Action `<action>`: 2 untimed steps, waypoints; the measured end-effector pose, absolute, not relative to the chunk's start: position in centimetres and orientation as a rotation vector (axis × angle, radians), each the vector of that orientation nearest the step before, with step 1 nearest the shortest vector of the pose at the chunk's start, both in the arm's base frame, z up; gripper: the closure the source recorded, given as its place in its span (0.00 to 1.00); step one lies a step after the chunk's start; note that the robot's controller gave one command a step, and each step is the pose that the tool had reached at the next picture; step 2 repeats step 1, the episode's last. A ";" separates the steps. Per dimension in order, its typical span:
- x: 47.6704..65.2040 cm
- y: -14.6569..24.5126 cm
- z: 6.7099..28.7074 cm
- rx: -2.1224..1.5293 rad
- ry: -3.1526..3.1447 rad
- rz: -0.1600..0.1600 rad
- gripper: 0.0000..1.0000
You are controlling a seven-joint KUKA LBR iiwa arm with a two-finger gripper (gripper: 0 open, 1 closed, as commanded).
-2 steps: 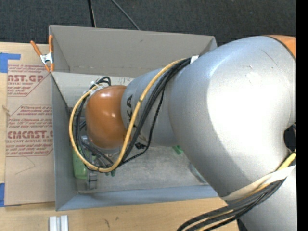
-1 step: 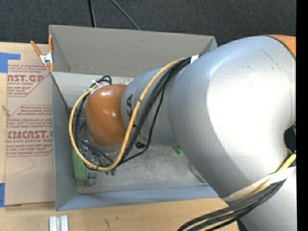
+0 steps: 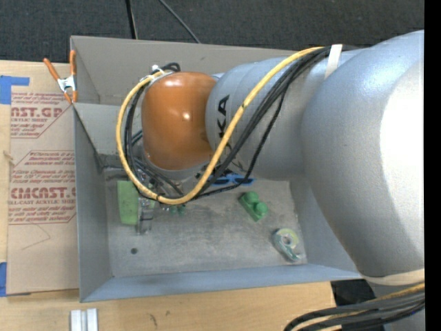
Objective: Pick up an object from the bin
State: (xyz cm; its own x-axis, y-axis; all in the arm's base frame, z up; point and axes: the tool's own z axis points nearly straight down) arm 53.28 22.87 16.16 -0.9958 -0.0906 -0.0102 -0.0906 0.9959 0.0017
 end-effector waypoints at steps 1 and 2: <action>53.2 23.5 24.1 -0.147 3.128 0.006 1.00; 53.2 23.5 24.1 -0.147 3.128 0.006 1.00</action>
Offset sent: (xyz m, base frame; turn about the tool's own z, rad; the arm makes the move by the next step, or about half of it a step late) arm -0.0031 0.0054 0.0748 -0.0022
